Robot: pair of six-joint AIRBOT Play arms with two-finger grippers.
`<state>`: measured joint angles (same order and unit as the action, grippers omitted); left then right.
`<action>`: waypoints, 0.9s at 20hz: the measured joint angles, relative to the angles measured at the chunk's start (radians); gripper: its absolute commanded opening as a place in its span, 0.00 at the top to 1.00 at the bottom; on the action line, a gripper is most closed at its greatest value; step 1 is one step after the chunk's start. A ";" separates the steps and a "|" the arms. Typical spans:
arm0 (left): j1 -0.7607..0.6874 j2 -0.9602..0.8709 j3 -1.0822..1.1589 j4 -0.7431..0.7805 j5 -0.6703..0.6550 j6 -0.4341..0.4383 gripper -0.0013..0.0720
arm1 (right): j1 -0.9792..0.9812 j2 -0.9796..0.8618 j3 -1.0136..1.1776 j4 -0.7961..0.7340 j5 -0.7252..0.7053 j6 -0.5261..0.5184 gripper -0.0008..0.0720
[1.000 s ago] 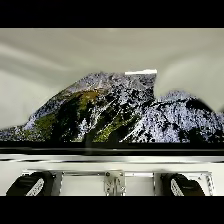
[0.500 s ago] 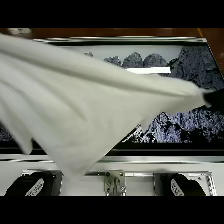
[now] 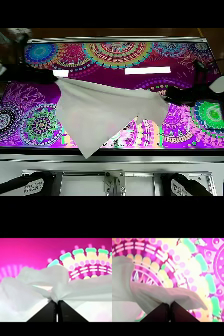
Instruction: Fold the shirts.
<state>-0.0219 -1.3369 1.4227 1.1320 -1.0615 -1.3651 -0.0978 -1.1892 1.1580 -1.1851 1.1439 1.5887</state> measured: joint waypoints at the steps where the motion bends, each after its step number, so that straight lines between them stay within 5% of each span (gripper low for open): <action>1: 0.000 -0.062 -0.006 -0.048 0.019 0.001 0.93 | 0.000 -0.047 -0.009 0.018 -0.063 -0.005 0.91; 4: 0.001 -0.204 -0.016 -0.164 0.028 0.001 0.92 | -0.001 -0.161 -0.025 0.057 -0.196 -0.017 0.91; 5: 0.005 -0.237 -0.018 -0.189 0.024 -0.012 0.70 | -0.001 -0.184 -0.027 0.063 -0.219 -0.020 0.91; 6: 0.013 -0.259 -0.018 -0.206 0.013 -0.029 0.17 | -0.001 -0.201 -0.029 0.069 -0.240 -0.023 0.91; 7: 0.029 -0.276 -0.011 -0.221 -0.007 -0.052 0.08 | -0.001 -0.211 -0.030 0.073 -0.254 -0.027 0.91; 9: 0.080 -0.291 0.019 -0.239 -0.105 -0.092 0.26 | -0.001 -0.221 -0.032 0.080 -0.262 -0.034 0.91; 11: 0.152 -0.276 0.049 -0.234 -0.231 -0.119 0.30 | -0.001 -0.221 -0.033 0.083 -0.246 -0.044 0.91; 12: 0.188 -0.251 0.056 -0.220 -0.289 -0.127 0.28 | -0.001 -0.222 -0.033 0.082 -0.225 -0.053 0.91; 14: 0.256 -0.171 0.030 -0.165 -0.388 -0.135 0.01 | -0.001 -0.222 -0.033 0.078 -0.179 -0.072 0.91; 18: 0.329 0.060 -0.264 -0.090 -0.457 -0.125 0.02 | -0.001 -0.222 -0.033 0.057 -0.128 -0.098 0.91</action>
<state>0.3073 -1.2770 1.1591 1.0424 -1.5188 -1.4899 -0.0986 -1.4109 1.1252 -1.1278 1.0161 1.4910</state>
